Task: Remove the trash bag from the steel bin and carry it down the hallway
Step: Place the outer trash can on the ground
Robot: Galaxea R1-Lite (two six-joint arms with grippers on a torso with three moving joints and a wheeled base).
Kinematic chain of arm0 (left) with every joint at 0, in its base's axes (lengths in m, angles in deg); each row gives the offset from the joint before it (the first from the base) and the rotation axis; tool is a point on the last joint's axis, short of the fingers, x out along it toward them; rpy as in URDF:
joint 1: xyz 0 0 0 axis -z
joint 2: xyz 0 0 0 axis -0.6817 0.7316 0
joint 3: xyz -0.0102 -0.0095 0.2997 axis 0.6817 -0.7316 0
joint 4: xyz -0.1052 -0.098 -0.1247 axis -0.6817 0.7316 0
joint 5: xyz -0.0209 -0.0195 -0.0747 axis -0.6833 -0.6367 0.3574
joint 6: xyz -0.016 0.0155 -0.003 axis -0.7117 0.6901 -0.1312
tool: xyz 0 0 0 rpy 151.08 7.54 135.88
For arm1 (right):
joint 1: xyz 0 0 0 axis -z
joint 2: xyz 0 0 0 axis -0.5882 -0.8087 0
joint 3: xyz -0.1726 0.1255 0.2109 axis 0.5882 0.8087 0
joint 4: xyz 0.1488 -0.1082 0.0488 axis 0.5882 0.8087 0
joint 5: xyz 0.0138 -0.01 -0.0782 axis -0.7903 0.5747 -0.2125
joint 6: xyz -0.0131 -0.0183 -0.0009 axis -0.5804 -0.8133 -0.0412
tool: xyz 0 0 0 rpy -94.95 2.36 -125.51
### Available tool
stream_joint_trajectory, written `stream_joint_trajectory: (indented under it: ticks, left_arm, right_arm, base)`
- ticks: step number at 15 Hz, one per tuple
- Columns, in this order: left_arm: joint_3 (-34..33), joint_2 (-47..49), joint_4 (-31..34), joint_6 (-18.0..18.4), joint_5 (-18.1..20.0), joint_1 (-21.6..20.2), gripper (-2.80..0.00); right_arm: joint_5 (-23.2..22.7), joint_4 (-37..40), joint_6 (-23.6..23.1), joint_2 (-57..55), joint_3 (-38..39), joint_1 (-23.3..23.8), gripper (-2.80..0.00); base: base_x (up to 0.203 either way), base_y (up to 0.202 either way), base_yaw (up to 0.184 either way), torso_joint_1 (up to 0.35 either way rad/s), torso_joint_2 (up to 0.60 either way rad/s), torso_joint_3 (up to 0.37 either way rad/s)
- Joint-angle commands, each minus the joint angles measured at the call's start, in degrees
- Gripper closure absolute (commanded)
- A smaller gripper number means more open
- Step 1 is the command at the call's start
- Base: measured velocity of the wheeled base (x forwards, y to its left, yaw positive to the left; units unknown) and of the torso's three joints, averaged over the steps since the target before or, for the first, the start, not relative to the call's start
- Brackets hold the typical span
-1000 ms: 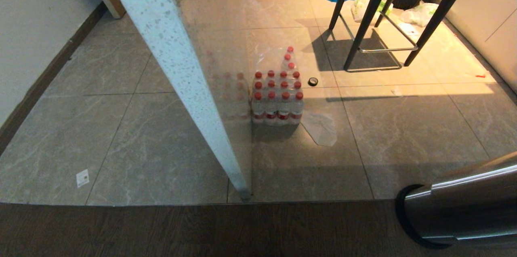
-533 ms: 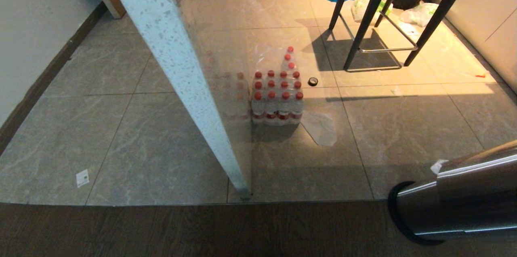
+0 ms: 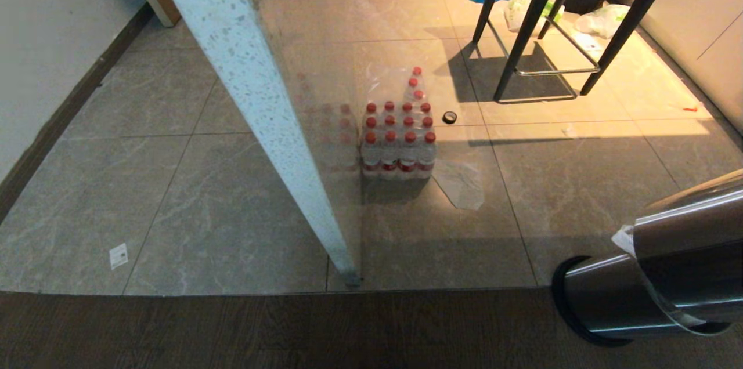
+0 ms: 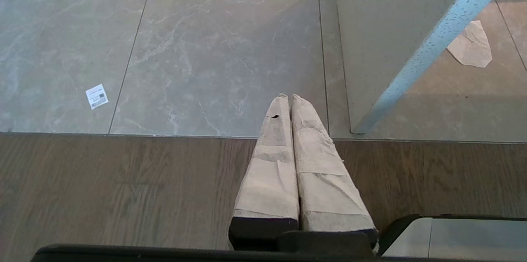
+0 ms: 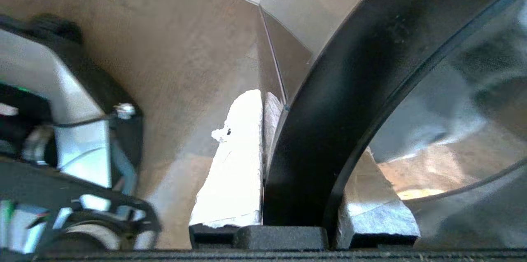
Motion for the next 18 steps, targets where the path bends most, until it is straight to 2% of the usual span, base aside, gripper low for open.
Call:
stream_joint_trajectory:
  ticks: [1, 6, 10, 15, 18]
  left_arm:
    - [0.0, 0.0, 0.0, 0.0, 0.0, 0.0, 0.00]
    - [0.0, 0.0, 0.0, 0.0, 0.0, 0.0, 0.00]
    - [0.0, 0.0, 0.0, 0.0, 0.0, 0.0, 0.00]
    - [0.0, 0.0, 0.0, 0.0, 0.0, 0.0, 0.00]
    - [0.0, 0.0, 0.0, 0.0, 0.0, 0.0, 0.00]
  right_arm:
    - [-0.4, 2.8, 0.0, 2.8, -0.6, -0.4, 0.00]
    - [-6.9, 6.4, 1.7, 3.8, -0.5, -7.6, 0.00]
    - [-9.7, 5.7, 12.6, 3.6, -2.0, -17.4, 0.00]
    - [-11.1, 6.3, 15.1, 4.6, 2.9, -21.8, 0.00]
    - [-11.4, 5.7, 15.8, 4.3, 6.5, -22.9, 0.00]
  base:
    - [0.000, 0.000, 0.000, 0.000, 0.00, 0.000]
    - [0.000, 0.000, 0.000, 0.000, 0.00, 0.000]
    - [0.000, 0.000, 0.000, 0.000, 0.00, 0.000]
    - [0.000, 0.000, 0.000, 0.000, 0.00, 0.000]
    - [0.000, 0.000, 0.000, 0.000, 0.00, 0.000]
